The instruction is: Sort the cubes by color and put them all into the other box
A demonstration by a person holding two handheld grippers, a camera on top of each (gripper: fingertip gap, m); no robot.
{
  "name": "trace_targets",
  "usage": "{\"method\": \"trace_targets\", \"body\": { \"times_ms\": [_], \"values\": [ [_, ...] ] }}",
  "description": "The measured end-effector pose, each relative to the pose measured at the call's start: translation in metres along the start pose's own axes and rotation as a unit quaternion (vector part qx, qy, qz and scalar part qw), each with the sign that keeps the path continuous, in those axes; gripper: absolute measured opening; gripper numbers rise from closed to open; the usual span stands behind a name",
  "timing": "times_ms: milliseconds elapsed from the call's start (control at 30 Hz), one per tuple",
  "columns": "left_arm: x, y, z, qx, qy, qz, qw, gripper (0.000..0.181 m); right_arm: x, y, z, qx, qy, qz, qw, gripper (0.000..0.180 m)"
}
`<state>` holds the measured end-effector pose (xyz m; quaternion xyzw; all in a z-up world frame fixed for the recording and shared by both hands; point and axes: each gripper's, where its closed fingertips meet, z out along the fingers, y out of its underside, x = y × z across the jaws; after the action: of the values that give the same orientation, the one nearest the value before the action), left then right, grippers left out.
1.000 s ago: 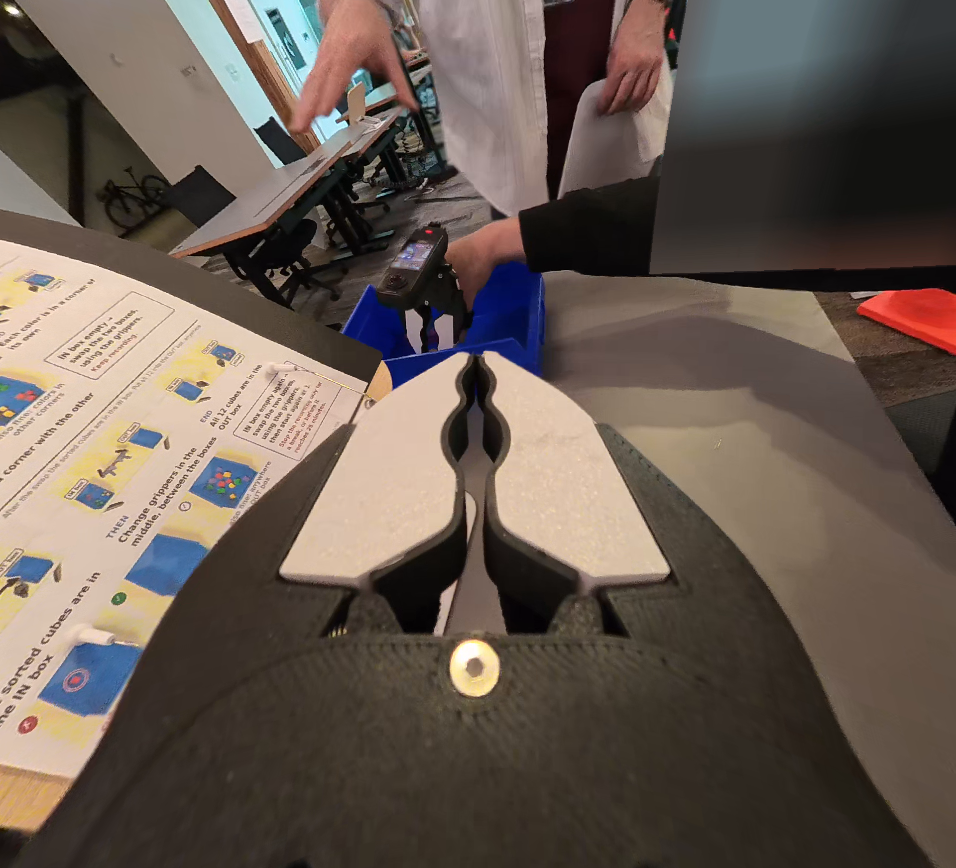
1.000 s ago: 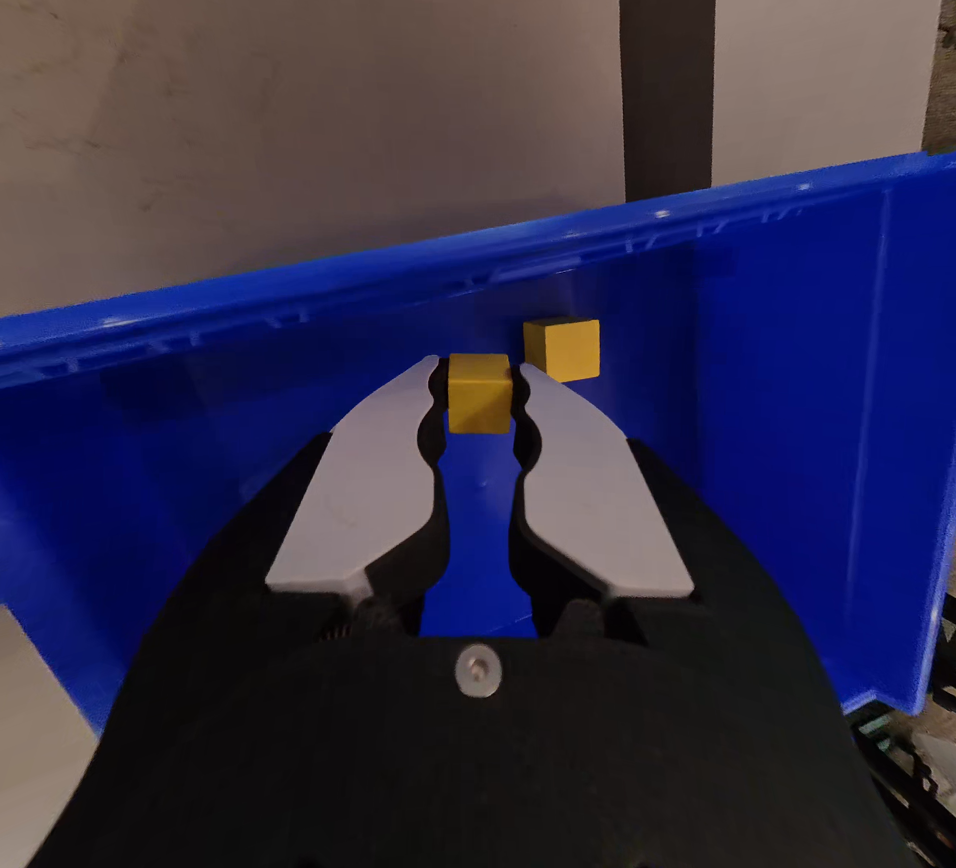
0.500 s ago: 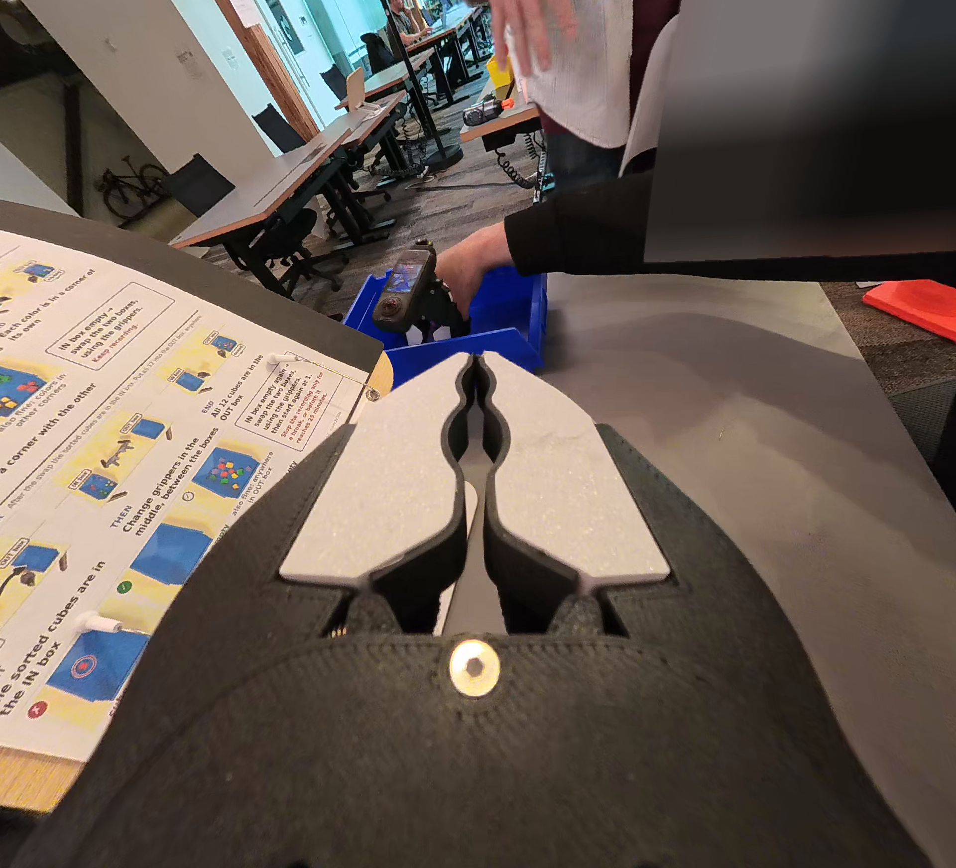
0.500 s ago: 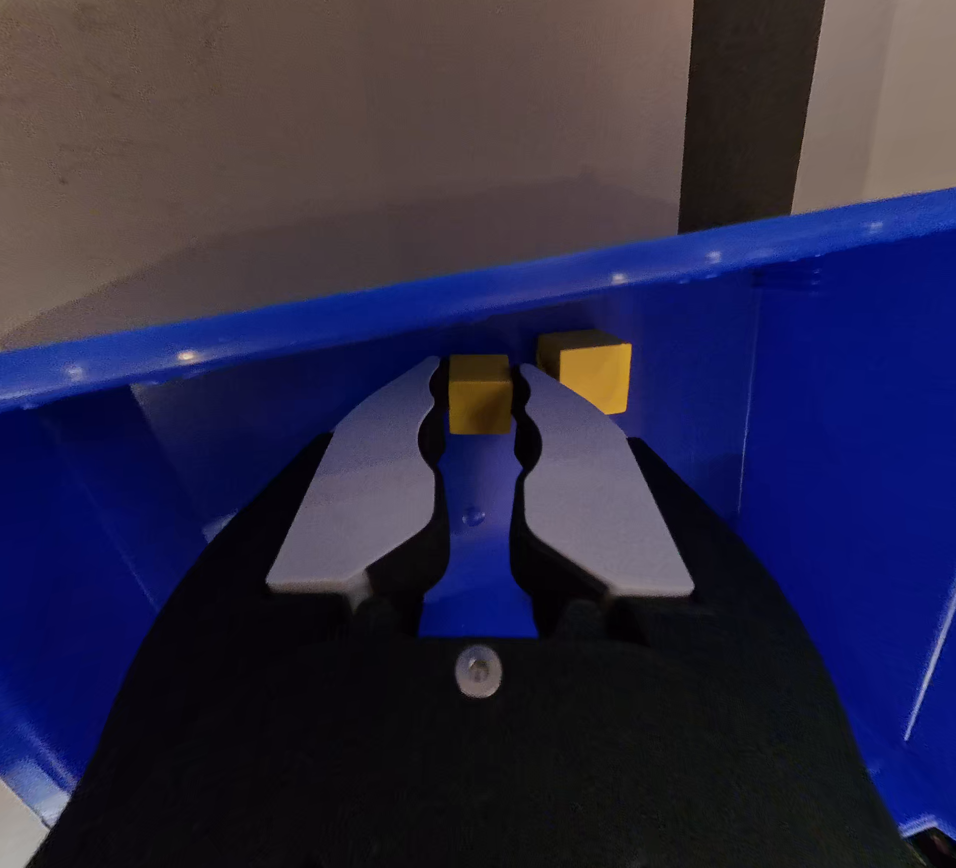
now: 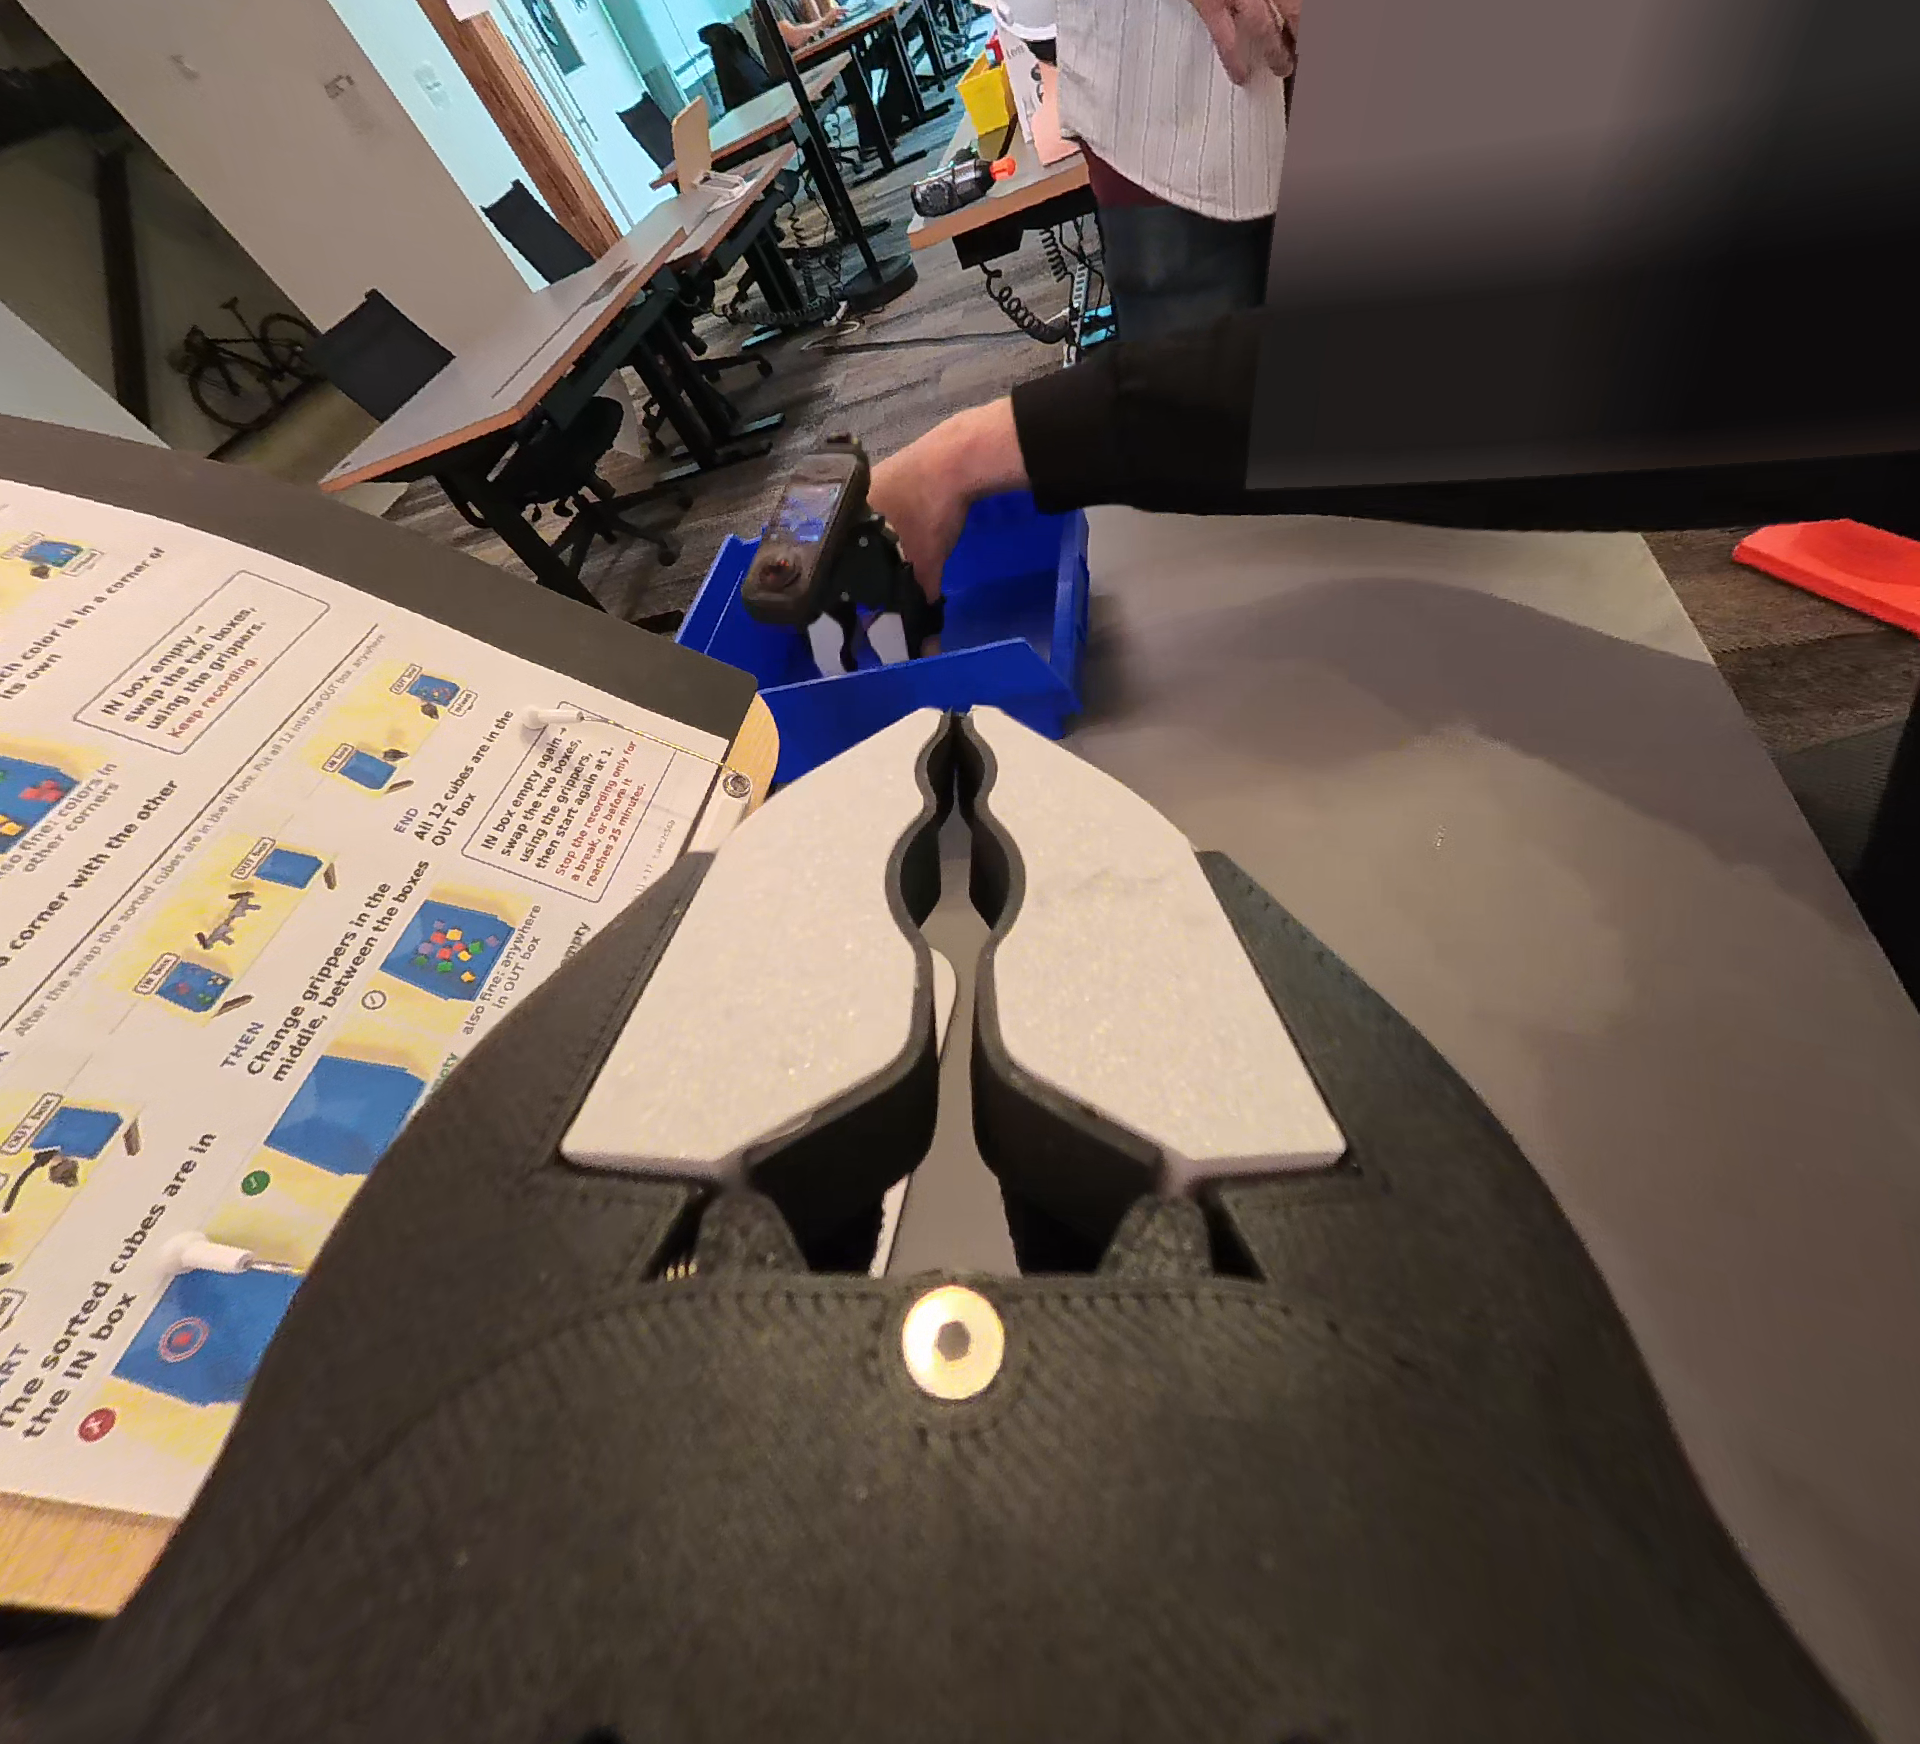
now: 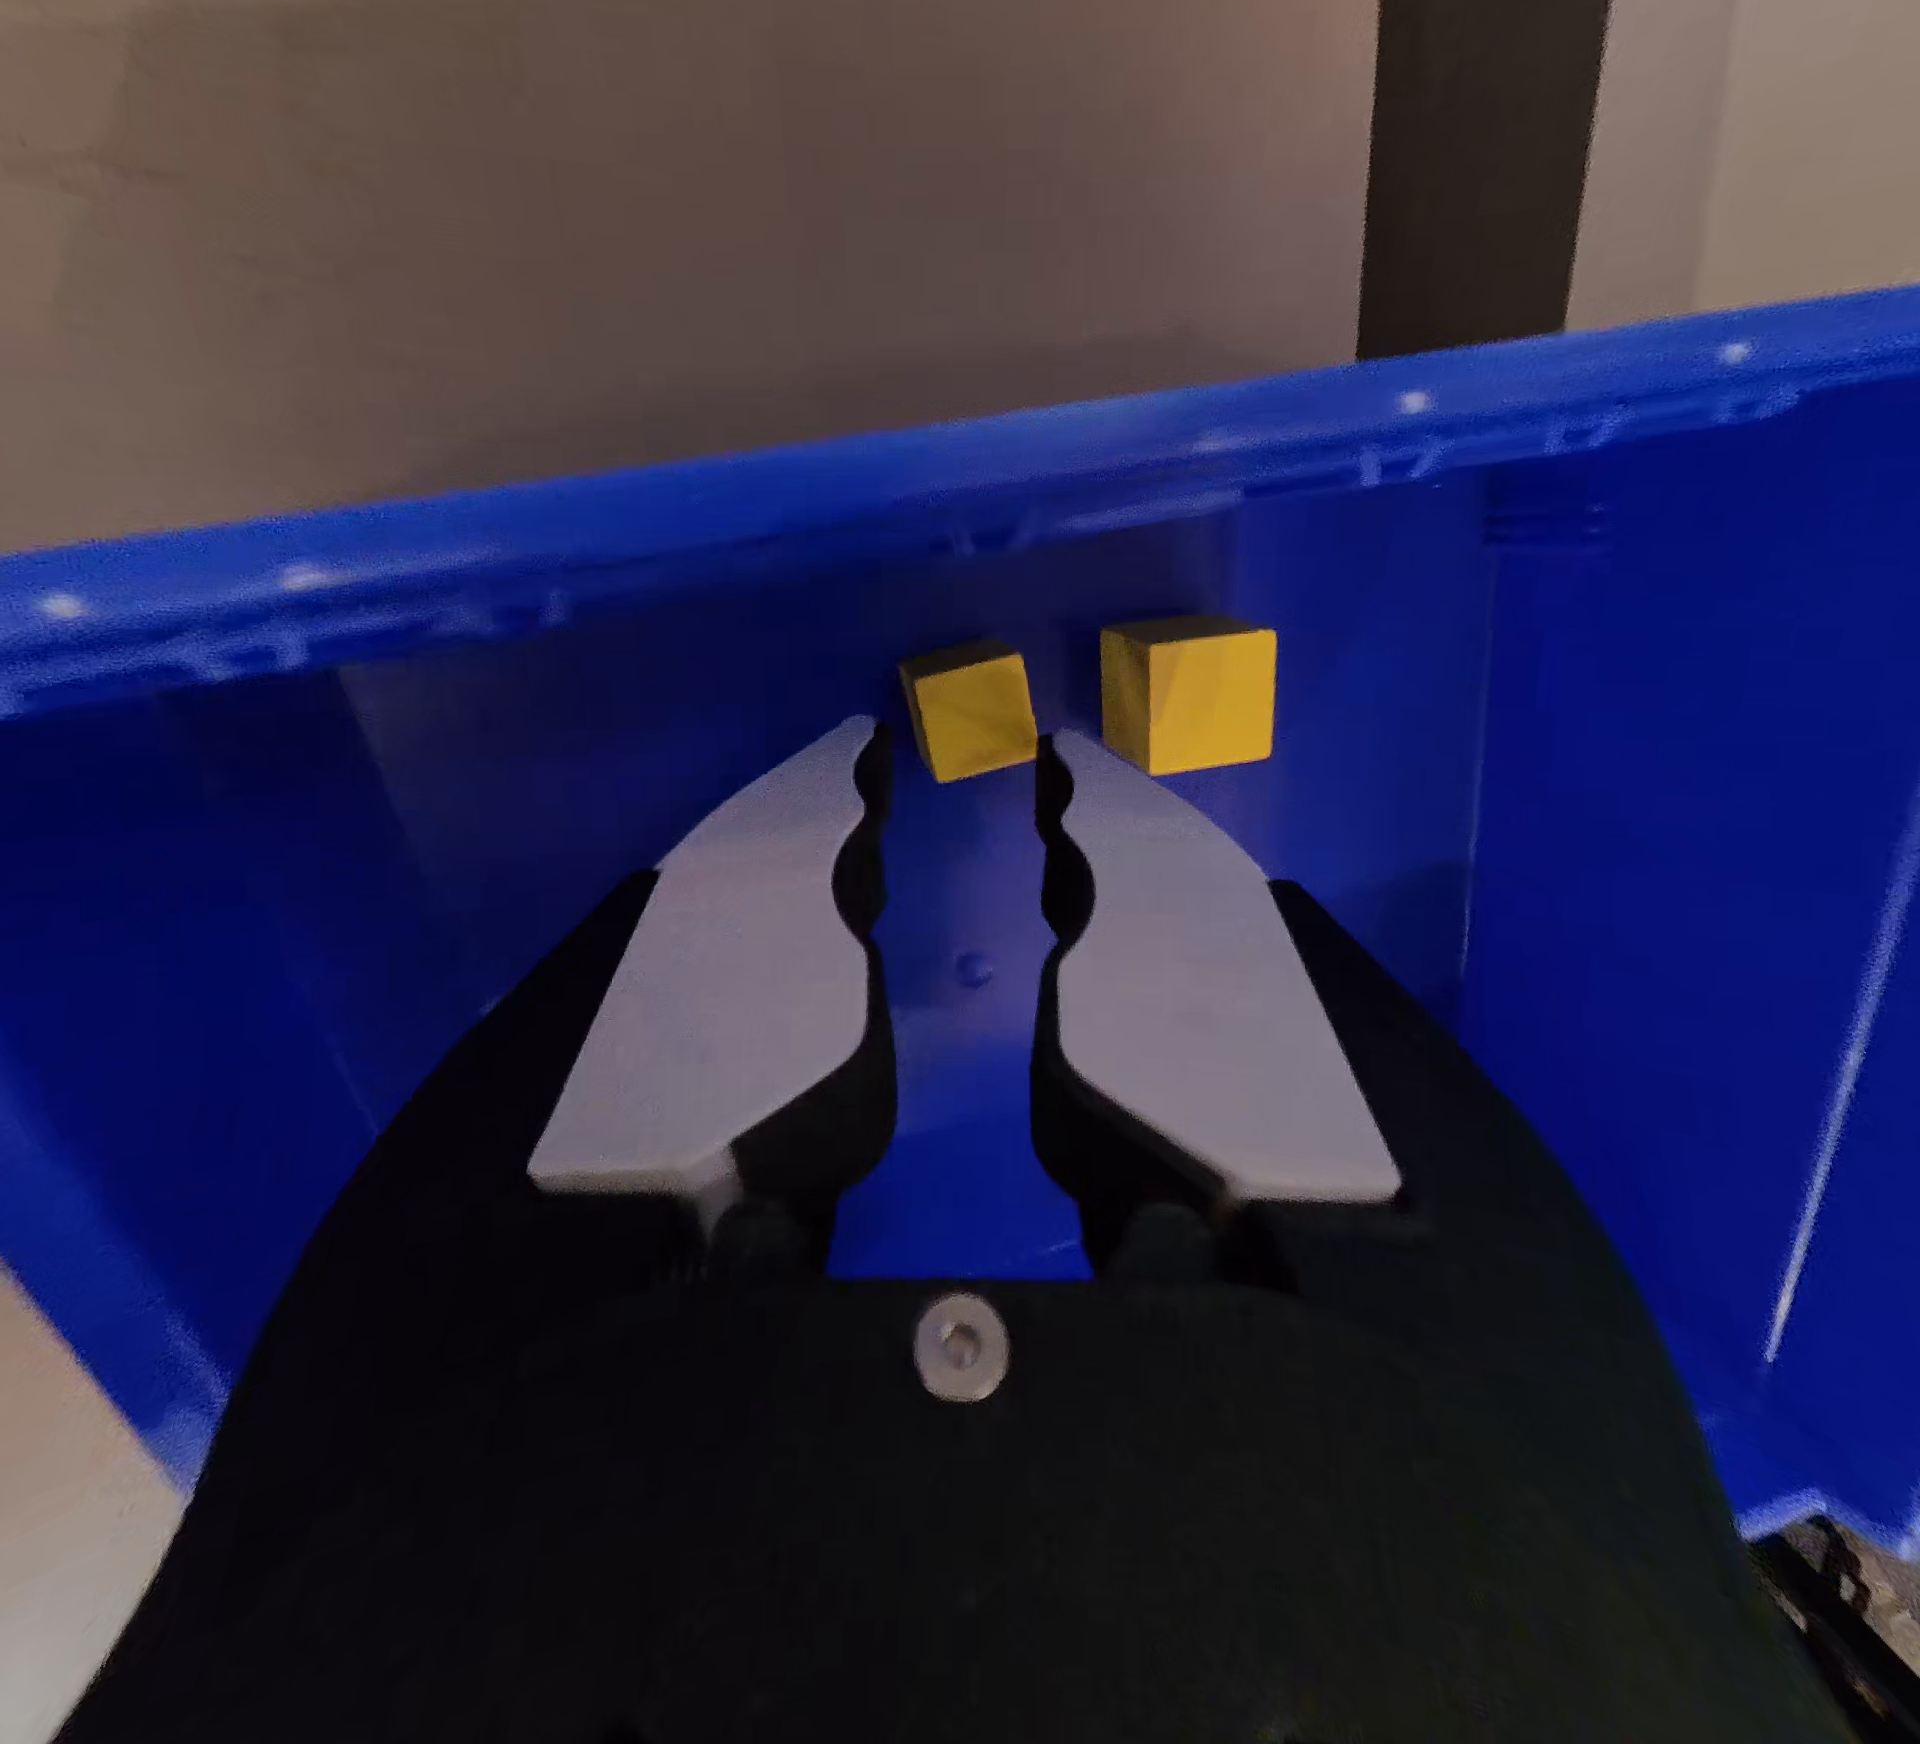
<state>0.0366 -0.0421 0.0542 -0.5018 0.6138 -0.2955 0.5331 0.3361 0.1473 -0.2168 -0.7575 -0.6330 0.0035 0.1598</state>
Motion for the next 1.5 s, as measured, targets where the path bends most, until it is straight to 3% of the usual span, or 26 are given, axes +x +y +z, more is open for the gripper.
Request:
{"method": "trace_targets", "body": {
  "times_ms": [100,233,300,500,1000,1033,1067,1267,1367,1500],
  "values": [
    [0.0,-0.002,-0.003,0.003,-0.001,0.003,1.0,0.0,0.003,-0.006,-0.018,0.044,0.017,0.009,0.999,0.016],
    [-0.003,-0.005,-0.006,0.008,-0.009,0.003,1.0,0.0,0.017,-0.002,-0.017,0.038,0.042,0.017,0.998,0.0],
    [-0.003,-0.004,-0.006,0.005,-0.012,0.002,1.0,0.0,0.029,-0.002,-0.015,0.052,0.051,0.034,0.997,0.0],
    [-0.003,-0.001,-0.004,-0.002,-0.011,0.006,1.0,0.0,0.044,-0.004,0.005,0.047,0.046,0.031,0.997,0.037],
    [-0.007,0.011,0.004,-0.017,-0.003,-0.002,1.0,0.0,0.074,-0.016,0.024,0.029,-0.009,-0.007,1.0,0.029],
    [-0.007,0.012,0.004,-0.02,-0.003,-0.002,1.0,0.0,0.075,-0.015,0.024,0.023,-0.008,-0.007,1.0,0.03],
    [-0.007,0.013,0.004,-0.023,-0.003,-0.001,1.0,0.0,0.076,-0.015,0.021,0.023,-0.004,-0.007,1.0,0.042],
    [-0.011,0.013,0.0,-0.021,-0.008,0.0,1.0,0.0,0.035,-0.012,-0.017,0.062,-0.022,-0.031,0.997,0.032],
    [-0.011,0.01,-0.001,-0.017,-0.008,-0.001,1.0,0.0,0.004,-0.003,-0.014,0.038,-0.059,-0.05,0.996,0.022],
    [-0.009,0.009,0.0,-0.018,-0.011,0.0,1.0,0.0,-0.004,-0.001,-0.001,0.023,-0.058,-0.058,0.996,0.025]
  ]
}}
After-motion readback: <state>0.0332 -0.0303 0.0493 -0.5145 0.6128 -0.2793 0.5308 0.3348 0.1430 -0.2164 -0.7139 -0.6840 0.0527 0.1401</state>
